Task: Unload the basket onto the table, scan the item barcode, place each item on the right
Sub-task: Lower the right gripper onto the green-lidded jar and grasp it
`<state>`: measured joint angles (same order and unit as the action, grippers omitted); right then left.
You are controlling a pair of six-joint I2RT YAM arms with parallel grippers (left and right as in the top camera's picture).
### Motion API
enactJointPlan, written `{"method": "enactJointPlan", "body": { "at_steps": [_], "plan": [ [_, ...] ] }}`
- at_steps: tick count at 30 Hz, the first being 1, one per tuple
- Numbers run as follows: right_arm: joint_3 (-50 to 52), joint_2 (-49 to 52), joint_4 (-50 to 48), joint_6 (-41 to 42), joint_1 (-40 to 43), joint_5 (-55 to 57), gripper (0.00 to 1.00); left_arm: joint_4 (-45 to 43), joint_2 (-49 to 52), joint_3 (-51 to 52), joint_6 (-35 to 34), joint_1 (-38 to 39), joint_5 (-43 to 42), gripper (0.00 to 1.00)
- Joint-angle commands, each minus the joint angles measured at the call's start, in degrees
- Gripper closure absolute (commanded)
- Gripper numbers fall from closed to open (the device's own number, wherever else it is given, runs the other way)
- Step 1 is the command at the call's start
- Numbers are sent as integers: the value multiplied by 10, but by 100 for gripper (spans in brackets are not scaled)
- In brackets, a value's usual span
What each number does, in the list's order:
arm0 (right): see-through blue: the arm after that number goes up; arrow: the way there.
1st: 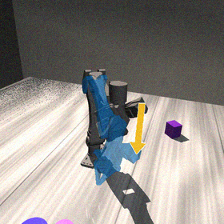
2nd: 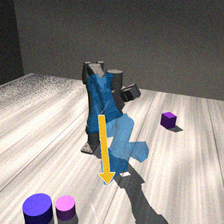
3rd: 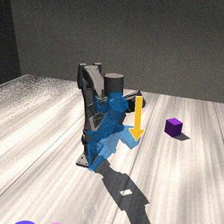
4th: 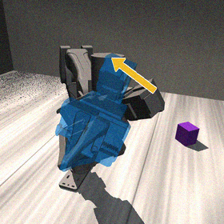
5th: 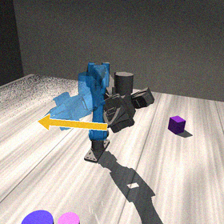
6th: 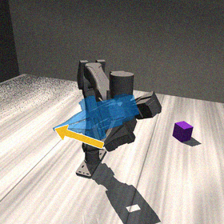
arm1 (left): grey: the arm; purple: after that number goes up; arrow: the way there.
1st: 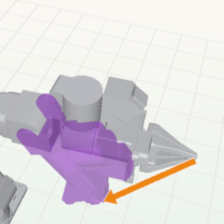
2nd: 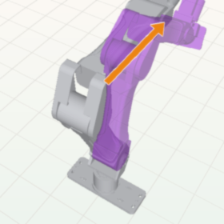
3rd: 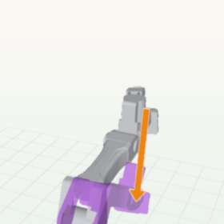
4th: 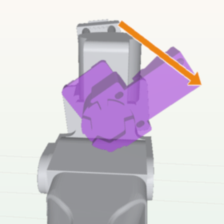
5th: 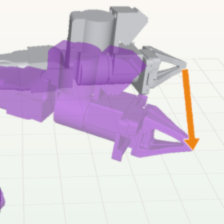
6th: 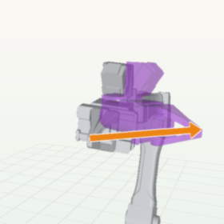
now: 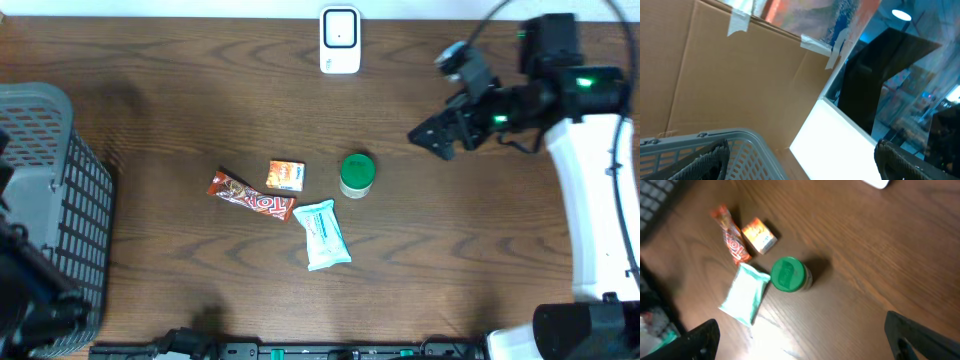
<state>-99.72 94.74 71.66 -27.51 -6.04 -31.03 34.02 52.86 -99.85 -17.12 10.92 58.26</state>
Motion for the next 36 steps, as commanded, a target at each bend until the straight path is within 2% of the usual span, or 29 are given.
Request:
{"method": "enactJointPlan", "body": {
  "at_steps": [1, 5, 14, 23, 31, 36],
  "plan": [
    [-13, 36, -23, 53, -91, 173, 1, -3, -23, 17, -19, -2, 7, 7],
    [-13, 100, -33, 43, -187, 259, 1, -8, -53, 38, -36, -2, 7, 7],
    [-13, 213, -54, 43, -237, 293, 1, -24, -116, 71, -36, -2, 7, 7],
    [-13, 257, -74, 63, -244, 294, 1, -29, -130, 80, -36, -2, 7, 7],
    [-8, 302, -87, 158, -244, 294, 1, -40, -130, 94, -36, -2, 7, 7],
    [5, 312, -107, 172, -243, 294, 3, -44, -130, 98, -36, -2, 7, 7]
  ]
}}
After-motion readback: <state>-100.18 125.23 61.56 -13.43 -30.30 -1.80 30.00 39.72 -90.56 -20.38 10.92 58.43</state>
